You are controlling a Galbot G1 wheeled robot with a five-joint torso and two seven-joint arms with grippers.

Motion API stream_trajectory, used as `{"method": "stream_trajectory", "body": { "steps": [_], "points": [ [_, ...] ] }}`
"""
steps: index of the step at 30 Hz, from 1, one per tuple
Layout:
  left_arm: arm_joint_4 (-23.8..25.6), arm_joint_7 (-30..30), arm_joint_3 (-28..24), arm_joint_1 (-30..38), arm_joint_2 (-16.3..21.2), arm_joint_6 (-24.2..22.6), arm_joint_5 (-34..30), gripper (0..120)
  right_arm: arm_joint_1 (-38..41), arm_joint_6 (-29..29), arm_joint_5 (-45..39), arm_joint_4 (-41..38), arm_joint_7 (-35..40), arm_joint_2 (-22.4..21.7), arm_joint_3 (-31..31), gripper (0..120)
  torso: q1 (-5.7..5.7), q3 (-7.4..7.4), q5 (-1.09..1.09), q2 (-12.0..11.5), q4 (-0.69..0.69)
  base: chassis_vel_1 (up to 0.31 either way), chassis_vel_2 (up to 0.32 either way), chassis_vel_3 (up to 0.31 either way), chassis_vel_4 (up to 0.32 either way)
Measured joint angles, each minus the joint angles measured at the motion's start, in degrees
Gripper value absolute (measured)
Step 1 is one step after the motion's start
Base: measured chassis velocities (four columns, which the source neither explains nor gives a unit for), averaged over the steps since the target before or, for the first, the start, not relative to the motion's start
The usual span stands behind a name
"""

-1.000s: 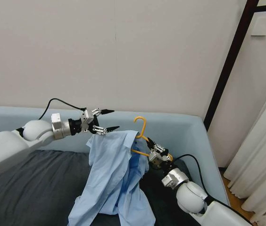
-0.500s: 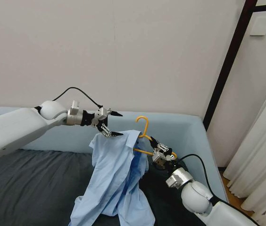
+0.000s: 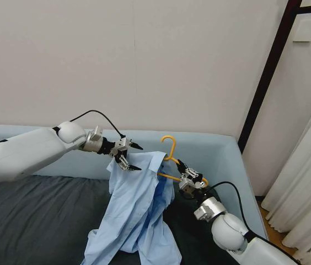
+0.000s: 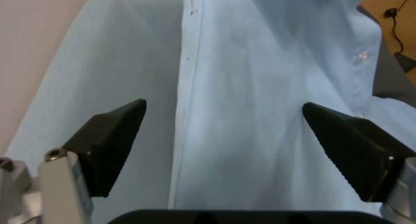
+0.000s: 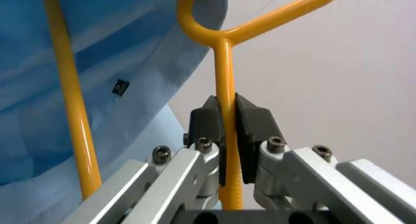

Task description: Pick up the clothes from the sofa and hang them on the clothes hanger.

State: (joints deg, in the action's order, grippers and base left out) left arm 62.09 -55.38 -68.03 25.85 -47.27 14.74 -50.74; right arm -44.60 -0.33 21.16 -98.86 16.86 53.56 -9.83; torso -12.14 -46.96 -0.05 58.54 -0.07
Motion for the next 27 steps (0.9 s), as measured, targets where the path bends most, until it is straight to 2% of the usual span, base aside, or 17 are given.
{"method": "stream_trajectory", "body": {
  "steps": [3, 5, 6, 9, 10, 12, 15, 16, 18, 20, 22, 27],
  "points": [
    [-0.8, -0.3, 0.2, -0.1, -0.6, 0.2, -0.1, 86, -0.1, 0.2, 0.6, -0.2, 0.0, 0.0, 0.0, 4, 0.00, 0.00, 0.01, 0.0, 0.00, 0.000, 0.000, 0.000, 0.000],
    [-1.7, -0.7, 0.7, -0.3, -1.2, 0.7, -0.7, 74, -0.2, 0.7, 1.7, -0.2, 0.0, 0.1, 0.2, 4, 0.00, 0.00, 0.02, 0.0, 0.00, 0.000, 0.000, 0.000, 0.000],
    [-1.7, -0.7, 0.7, -0.3, -1.2, 0.7, -0.7, 74, -0.2, 0.7, 1.7, -0.2, 0.0, 0.1, 0.2, 4, 0.00, 0.00, 0.02, 0.0, 0.00, 0.000, 0.000, 0.000, 0.000],
    [-2.4, -1.7, 1.0, -0.6, -1.6, 1.1, -1.4, 61, -0.6, 2.1, 3.7, -0.3, 0.3, 0.2, 0.5, 4, 0.00, 0.00, 0.02, 0.0, 0.00, 0.000, 0.000, 0.000, 0.000],
    [-2.2, -2.0, 0.6, -0.5, -1.5, 1.1, -1.4, 55, -0.6, 2.3, 3.8, -0.3, 0.4, 0.2, 0.5, 4, 0.00, 0.00, 0.02, 0.0, 0.00, 0.000, 0.000, 0.000, 0.000],
    [-1.9, -2.4, 0.3, -0.4, -1.5, 1.1, -1.4, 52, -0.6, 2.5, 3.9, -0.1, 0.5, 0.1, 0.5, 4, 0.00, 0.00, 0.01, 0.0, 0.01, 0.000, 0.000, 0.000, 0.000],
    [-1.6, -2.5, 0.1, -0.5, -1.5, 1.2, -1.3, 39, -0.1, 3.1, 4.2, 0.4, 0.8, 0.1, 0.5, 4, 0.00, 0.00, 0.02, 0.0, 0.00, 0.000, 0.000, 0.000, 0.000],
    [-1.6, -2.5, 0.1, -0.5, -1.5, 1.2, -1.3, 39, -0.1, 3.1, 4.2, 0.4, 0.8, 0.1, 0.5, 4, 0.00, 0.00, 0.02, 0.0, 0.00, 0.000, 0.000, 0.000, 0.000],
    [-1.6, -2.5, -0.2, -0.5, -1.6, 1.2, -1.3, 29, 0.1, 3.6, 4.7, 0.6, 0.9, 0.0, 0.5, 4, 0.00, 0.00, 0.01, 0.0, 0.00, 0.000, 0.000, 0.000, 0.000],
    [-1.6, -2.5, -0.3, -0.5, -1.6, 1.2, -1.3, 26, 0.1, 4.0, 5.0, 0.8, 1.0, 0.0, 0.5, 4, 0.00, 0.00, 0.02, 0.0, 0.00, 0.000, 0.000, 0.000, 0.000],
    [-1.5, -2.5, -0.6, -0.5, -1.4, 1.3, -1.3, 14, 0.2, 5.1, 5.8, 1.2, 1.1, 0.0, 0.5, 4, 0.00, 0.00, 0.01, 0.0, 0.00, 0.000, 0.000, 0.000, 0.000],
    [-0.7, -2.5, -0.7, -0.7, -0.8, 1.4, -1.3, 1, 0.2, 5.7, 6.5, 1.3, 1.0, -0.3, 0.3, 4, 0.00, 0.00, 0.01, 0.0, 0.00, 0.000, 0.000, 0.000, 0.000]
  ]
}}
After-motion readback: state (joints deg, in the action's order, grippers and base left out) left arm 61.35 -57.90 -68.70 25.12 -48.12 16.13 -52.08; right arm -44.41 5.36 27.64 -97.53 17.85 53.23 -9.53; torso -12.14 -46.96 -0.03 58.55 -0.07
